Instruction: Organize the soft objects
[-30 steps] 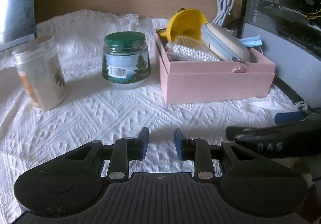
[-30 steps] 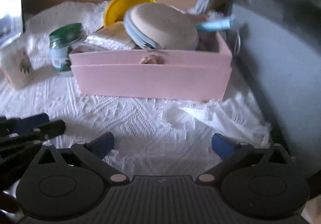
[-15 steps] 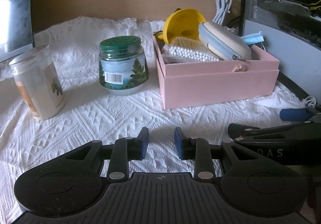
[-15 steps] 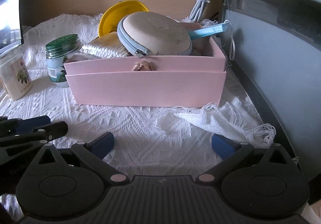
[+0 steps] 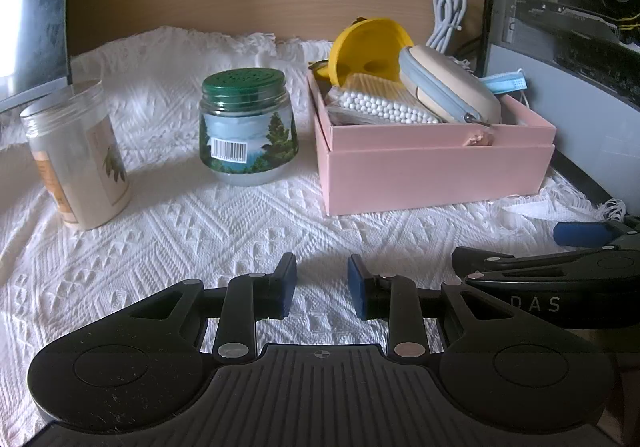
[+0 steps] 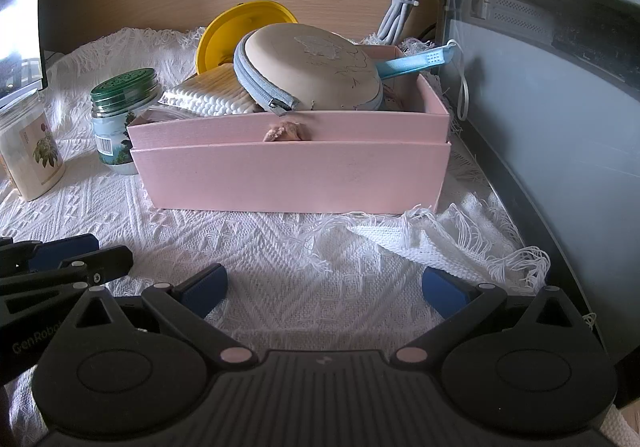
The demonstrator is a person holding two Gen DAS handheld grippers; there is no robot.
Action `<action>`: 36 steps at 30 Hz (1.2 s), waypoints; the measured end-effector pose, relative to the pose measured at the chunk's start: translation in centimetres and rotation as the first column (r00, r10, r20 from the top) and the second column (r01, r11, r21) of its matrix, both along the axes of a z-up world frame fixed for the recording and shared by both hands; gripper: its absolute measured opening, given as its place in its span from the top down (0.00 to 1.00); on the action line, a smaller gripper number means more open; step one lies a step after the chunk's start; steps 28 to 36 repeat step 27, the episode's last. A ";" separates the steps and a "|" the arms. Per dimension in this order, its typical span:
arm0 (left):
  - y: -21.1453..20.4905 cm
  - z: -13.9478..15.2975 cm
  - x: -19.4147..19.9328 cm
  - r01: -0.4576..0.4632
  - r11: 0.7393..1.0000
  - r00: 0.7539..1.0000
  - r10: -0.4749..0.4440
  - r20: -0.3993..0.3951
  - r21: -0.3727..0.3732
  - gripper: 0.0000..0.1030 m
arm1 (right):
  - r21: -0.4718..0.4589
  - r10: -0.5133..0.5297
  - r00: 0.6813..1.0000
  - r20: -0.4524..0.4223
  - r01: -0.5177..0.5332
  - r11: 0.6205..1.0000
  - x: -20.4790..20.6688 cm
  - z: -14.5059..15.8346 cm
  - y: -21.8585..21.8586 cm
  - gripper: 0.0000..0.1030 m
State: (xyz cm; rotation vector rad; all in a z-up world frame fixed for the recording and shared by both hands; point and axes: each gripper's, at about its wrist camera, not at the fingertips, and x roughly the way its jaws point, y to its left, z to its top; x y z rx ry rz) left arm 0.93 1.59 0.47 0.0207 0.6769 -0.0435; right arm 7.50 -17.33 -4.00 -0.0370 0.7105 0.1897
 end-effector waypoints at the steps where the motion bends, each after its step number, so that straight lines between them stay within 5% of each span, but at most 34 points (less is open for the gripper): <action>1: 0.0 0.0 0.0 0.000 1.000 1.000 0.000 0.000 0.001 0.70 | 0.000 0.000 1.000 0.000 0.000 1.000 0.0 0.0 0.0 0.00; 36: -0.1 0.0 0.0 0.000 1.000 1.000 0.000 0.001 0.006 0.70 | 0.000 -0.001 1.000 0.000 0.001 1.000 -0.1 0.1 0.0 0.00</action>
